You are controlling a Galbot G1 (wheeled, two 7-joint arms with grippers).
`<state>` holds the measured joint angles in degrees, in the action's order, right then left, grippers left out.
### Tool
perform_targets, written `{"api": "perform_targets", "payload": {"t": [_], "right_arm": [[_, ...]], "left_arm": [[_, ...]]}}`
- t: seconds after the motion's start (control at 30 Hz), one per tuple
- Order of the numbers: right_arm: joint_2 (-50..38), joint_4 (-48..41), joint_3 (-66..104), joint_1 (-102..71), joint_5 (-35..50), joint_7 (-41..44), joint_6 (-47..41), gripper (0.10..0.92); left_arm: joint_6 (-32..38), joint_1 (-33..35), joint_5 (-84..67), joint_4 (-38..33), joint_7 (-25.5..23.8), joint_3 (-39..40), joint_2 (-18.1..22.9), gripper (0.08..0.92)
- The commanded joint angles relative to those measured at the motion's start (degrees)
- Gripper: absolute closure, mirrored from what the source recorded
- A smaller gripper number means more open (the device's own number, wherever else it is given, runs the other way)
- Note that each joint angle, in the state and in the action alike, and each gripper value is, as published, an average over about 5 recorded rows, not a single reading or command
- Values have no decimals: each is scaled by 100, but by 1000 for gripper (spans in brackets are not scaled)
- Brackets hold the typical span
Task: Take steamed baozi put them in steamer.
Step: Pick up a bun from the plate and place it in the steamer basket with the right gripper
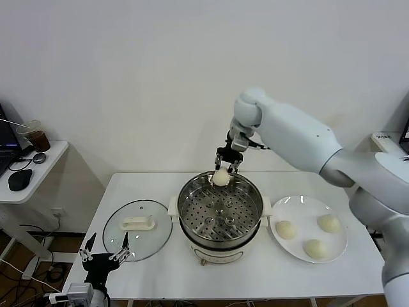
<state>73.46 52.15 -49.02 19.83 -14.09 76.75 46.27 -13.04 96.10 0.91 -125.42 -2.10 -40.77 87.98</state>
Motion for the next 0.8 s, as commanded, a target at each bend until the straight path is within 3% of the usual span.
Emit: {"api": "perform_targets", "payload": {"t": [0.03,0.23,0.8], "right_arm": [[166,-213,17,-314,-360,-1,119,643],[347,-589,106,-431,-530,-159,121,643],[462,-663,261,-491,-708,-203,116,491]], "left_arm": [[2,2,0,-8,1,-2,2,177],[-6,-53,0,24,-10,7,33,177],[-8,-112,-2,142,-15,37,14,177]]}}
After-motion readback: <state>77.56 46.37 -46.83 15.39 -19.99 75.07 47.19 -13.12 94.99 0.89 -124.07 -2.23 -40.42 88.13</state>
